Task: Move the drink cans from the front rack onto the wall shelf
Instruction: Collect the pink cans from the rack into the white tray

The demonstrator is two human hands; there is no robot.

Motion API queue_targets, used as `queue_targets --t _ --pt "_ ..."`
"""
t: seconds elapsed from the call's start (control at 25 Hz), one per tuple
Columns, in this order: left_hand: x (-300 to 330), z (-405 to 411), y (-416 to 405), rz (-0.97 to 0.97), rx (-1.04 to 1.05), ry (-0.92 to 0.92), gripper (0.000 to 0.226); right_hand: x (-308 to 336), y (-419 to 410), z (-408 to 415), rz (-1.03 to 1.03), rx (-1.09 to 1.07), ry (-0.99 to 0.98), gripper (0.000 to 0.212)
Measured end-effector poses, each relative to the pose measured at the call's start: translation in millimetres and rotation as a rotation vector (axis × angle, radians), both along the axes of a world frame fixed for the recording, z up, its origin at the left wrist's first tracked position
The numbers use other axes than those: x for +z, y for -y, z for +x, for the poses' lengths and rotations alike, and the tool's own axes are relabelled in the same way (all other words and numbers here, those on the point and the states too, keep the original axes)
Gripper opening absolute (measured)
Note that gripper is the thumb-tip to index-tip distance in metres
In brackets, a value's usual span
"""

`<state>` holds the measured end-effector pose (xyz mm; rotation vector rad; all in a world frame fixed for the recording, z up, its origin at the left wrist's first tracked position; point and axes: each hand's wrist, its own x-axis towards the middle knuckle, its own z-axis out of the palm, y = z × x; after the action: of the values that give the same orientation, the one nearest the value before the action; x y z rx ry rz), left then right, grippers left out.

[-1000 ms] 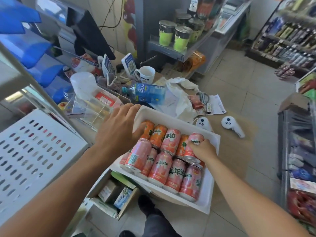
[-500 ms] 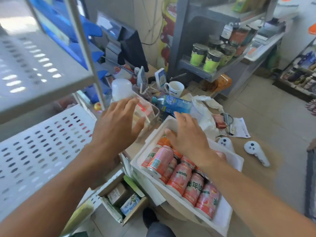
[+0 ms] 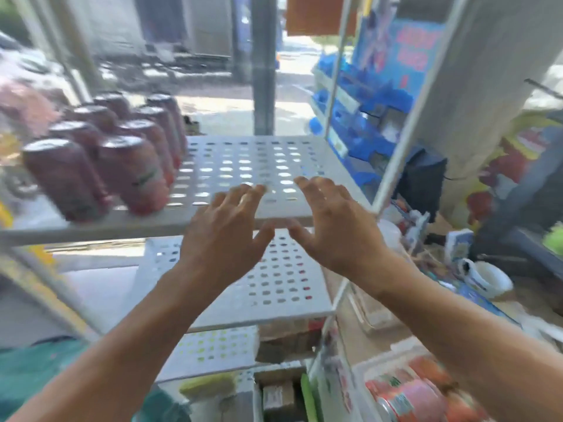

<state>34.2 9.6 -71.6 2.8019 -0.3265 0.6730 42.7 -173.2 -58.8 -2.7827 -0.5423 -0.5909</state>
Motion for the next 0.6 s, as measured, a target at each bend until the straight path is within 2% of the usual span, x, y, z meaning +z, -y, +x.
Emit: queue_targets --t 0.36,0.6 --pt "13.5 -45.7 -96.1 -0.01 0.363 0.037 0.052 29.1 -121.2 48.4 0.022 0.386 0.036 0.067" --pt "14.1 -67.0 -132.5 -0.018 0.488 0.016 0.054 29.9 -178.0 55.5 0.189 0.465 -0.026 0.081"
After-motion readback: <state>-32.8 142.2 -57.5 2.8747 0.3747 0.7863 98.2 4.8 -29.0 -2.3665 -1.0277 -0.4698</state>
